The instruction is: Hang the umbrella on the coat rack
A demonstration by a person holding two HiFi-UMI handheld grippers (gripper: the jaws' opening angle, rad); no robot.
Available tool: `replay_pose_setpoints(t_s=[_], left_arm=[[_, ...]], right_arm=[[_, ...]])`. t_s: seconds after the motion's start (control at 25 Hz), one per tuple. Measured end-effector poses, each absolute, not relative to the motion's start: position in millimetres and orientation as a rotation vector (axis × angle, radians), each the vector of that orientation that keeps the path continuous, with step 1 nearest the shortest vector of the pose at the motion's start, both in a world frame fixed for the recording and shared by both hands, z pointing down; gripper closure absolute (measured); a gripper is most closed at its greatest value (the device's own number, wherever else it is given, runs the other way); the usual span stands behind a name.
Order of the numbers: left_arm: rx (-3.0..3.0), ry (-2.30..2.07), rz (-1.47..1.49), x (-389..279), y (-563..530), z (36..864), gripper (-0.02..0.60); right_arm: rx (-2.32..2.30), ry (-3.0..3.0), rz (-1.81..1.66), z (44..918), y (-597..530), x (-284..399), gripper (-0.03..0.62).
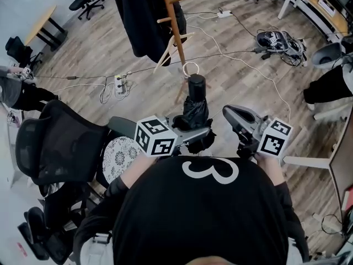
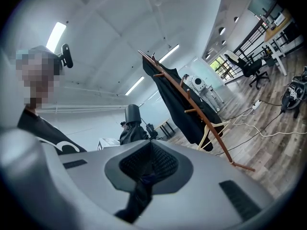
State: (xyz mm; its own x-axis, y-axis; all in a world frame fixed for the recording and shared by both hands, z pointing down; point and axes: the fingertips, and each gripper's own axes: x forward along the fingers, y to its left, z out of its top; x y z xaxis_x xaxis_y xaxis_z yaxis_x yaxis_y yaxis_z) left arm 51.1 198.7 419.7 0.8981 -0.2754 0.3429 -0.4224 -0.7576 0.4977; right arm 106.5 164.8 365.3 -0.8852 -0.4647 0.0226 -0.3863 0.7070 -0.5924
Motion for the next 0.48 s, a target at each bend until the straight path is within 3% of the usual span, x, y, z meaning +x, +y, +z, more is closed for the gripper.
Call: replay_pose_setpoints(t_s=[0.48], left_arm=[[2.449,-0.551,0.309,93.6,125.0,427.9,0.317]], right_arm=[[-0.674,2.772,-0.890,368.3,90.8,159.1,0.566]])
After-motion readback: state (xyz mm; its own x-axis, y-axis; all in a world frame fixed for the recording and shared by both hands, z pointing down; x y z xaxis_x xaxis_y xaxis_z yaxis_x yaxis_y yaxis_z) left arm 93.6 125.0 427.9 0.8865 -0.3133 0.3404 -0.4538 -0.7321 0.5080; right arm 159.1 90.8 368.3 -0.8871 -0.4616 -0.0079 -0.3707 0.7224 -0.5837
